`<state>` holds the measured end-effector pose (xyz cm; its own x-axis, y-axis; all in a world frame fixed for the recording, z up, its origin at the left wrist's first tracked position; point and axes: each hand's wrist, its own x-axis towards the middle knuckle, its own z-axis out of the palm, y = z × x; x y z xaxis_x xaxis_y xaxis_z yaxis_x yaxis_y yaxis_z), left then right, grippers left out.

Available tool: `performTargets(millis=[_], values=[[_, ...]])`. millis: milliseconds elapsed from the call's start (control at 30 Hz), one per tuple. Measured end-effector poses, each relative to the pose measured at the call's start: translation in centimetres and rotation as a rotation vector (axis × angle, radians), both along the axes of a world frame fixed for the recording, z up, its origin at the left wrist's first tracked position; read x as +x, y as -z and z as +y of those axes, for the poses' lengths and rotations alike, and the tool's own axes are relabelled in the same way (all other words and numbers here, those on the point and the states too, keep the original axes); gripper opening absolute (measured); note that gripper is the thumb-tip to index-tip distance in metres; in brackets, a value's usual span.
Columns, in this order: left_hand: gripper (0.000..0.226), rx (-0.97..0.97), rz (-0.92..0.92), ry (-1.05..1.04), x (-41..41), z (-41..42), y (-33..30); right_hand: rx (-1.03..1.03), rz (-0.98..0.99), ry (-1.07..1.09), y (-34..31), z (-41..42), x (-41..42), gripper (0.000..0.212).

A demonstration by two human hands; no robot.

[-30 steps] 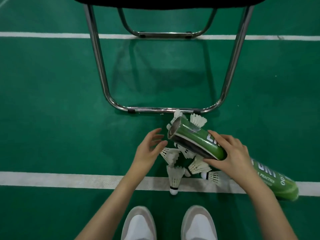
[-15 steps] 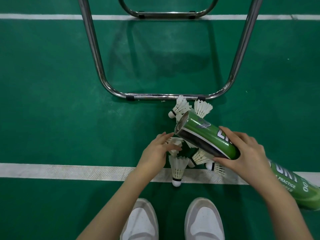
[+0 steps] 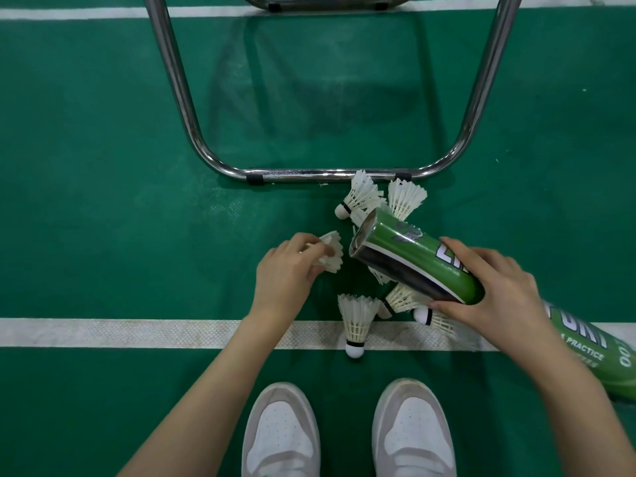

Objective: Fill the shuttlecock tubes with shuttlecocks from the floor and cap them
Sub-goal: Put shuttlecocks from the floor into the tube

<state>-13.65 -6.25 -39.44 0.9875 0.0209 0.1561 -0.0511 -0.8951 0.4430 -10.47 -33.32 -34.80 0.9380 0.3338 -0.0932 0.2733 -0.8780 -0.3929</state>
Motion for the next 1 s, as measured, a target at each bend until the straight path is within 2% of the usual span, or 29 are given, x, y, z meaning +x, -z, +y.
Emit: performTargets(millis=[200,267,333,467,567,767,1000], values=[[0.017,-0.011,-0.110,-0.207,0.2,1.2,-0.6,0.010,0.007,0.004,0.0,0.1,-0.1,0.086],[0.015,-0.073,-0.129,-0.263,0.2,1.2,-1.0,0.013,0.010,0.006,-0.1,0.0,-0.2,0.085],[0.012,-0.299,-0.071,-0.362,0.1,0.9,-1.9,0.014,0.018,0.006,-0.2,0.1,-0.2,0.085],[0.016,-0.883,0.000,-0.550,0.1,-0.2,-4.4,0.009,0.034,0.002,-0.3,0.1,-0.3,0.084],[0.010,-1.126,-0.010,-0.611,0.1,-0.9,-5.8,0.014,0.046,-0.006,-0.3,0.1,-0.3,0.085],[0.007,-1.307,0.078,-0.539,-0.1,-2.2,-6.2,0.020,0.059,-0.023,-0.2,0.4,-0.3,0.087],[0.006,-1.311,0.150,-0.446,-0.8,-3.8,-5.8,-0.001,0.061,-0.047,-0.2,1.1,-0.2,0.087]])
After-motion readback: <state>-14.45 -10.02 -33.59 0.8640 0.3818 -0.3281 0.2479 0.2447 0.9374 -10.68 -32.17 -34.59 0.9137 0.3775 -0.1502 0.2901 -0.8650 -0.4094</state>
